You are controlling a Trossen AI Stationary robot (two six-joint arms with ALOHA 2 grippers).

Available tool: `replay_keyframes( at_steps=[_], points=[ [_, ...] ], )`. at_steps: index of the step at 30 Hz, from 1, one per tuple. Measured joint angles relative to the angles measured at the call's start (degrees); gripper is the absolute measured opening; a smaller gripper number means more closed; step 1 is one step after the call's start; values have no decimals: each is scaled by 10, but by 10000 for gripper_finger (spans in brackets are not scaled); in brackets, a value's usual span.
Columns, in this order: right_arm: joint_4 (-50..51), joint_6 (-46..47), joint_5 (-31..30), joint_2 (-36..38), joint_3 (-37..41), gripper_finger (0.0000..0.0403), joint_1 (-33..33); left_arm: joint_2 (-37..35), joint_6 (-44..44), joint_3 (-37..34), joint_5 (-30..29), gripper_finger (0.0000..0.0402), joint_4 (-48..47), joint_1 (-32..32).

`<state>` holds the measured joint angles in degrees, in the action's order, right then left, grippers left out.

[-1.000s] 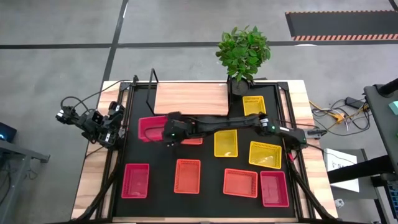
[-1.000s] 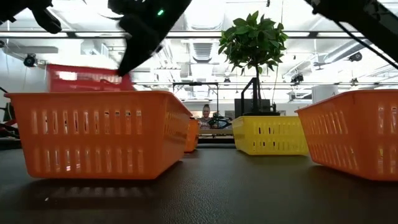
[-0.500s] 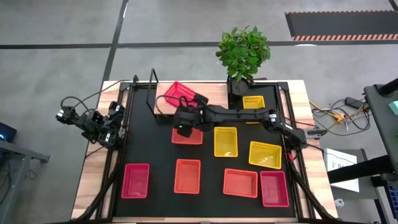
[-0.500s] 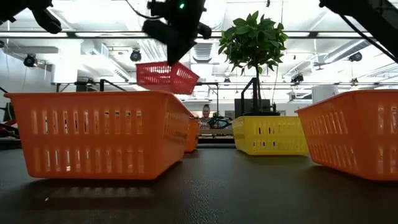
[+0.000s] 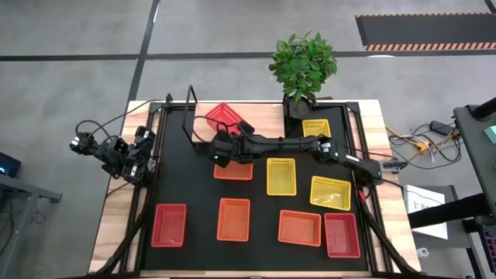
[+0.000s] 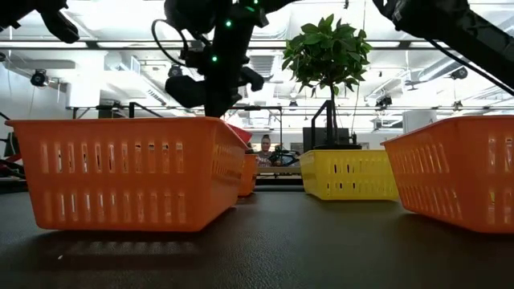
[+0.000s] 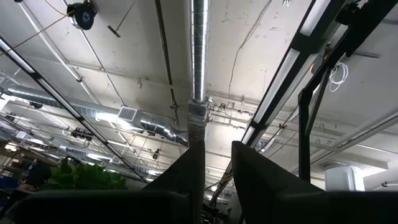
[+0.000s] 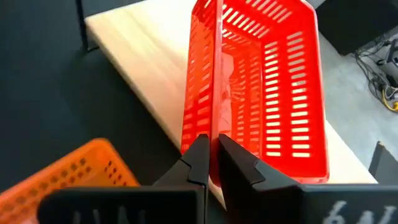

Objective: Stack baskets on shelf by color
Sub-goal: Put the top red bin on the shelf

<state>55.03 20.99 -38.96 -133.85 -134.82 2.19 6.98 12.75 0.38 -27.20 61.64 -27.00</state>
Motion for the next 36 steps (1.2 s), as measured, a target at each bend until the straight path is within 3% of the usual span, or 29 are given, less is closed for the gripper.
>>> replay_keyframes(
  at_steps=[8,15,19,24,26,36],
  points=[
    [-45,11,4,-1,0,78,15,0,0,0,0,63,0,0],
    [-38,-55,35,28,-1,114,13,0,0,0,0,63,-2,0],
    [-1,-78,99,67,-2,97,17,0,0,0,0,63,-4,0],
    [26,-124,316,83,-2,30,43,0,0,0,0,63,-4,0],
    [-6,-145,361,73,2,15,46,0,0,0,0,63,-2,0],
    [-197,-179,349,-5,2,9,58,-1,1,0,0,63,5,0]
  ],
)
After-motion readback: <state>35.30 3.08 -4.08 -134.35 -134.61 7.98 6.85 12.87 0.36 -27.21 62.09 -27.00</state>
